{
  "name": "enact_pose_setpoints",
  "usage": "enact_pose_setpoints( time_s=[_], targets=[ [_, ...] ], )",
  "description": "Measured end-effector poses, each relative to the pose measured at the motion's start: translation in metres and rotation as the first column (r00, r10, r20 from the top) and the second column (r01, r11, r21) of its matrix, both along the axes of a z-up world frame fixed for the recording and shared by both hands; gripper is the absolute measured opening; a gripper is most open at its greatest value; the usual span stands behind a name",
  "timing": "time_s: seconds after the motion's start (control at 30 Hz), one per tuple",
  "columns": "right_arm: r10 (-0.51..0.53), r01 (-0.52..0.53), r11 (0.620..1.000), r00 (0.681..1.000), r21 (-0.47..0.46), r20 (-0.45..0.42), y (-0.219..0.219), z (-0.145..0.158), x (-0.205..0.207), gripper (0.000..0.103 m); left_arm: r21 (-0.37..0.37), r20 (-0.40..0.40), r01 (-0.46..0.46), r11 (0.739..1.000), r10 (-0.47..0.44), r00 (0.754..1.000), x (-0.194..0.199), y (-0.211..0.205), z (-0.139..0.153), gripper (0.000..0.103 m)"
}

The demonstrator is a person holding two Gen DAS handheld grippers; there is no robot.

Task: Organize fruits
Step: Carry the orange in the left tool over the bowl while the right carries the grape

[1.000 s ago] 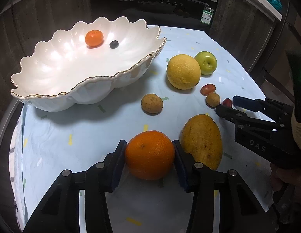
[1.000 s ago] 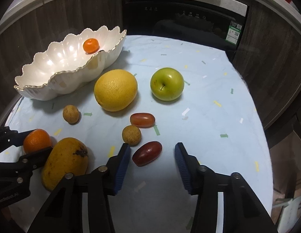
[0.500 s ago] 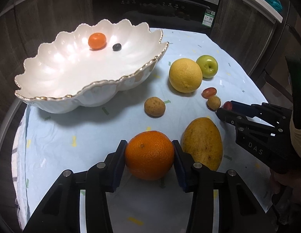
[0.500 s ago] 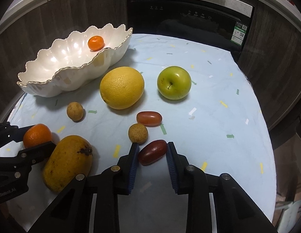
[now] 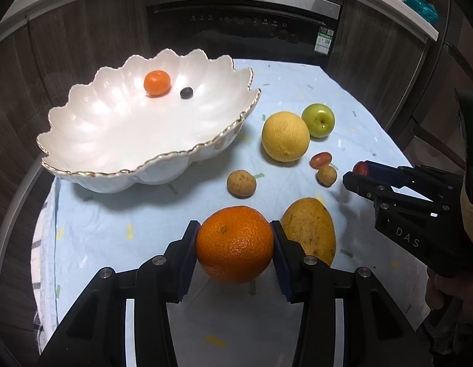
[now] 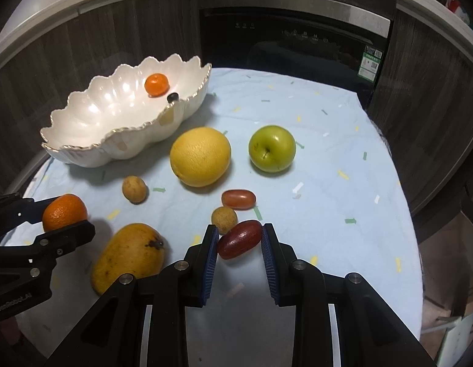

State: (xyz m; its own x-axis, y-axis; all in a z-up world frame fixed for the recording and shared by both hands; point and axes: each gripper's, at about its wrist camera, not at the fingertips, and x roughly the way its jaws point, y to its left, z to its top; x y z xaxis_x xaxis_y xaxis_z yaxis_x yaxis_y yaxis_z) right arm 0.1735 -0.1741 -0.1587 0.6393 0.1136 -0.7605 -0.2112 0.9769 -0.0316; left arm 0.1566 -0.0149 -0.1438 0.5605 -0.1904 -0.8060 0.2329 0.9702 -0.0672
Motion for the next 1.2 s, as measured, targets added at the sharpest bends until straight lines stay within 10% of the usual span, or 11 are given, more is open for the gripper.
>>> enact_pose_setpoints(
  time_s=[1.2],
  targets=[
    [0.054,-0.059,0.998,0.989,0.029,0.14,0.039,0.079,-0.004,0.03,-0.034,0.111,-0.097,0.995,0.1,0.989,0.0,0.034,0.061,0.045]
  ],
)
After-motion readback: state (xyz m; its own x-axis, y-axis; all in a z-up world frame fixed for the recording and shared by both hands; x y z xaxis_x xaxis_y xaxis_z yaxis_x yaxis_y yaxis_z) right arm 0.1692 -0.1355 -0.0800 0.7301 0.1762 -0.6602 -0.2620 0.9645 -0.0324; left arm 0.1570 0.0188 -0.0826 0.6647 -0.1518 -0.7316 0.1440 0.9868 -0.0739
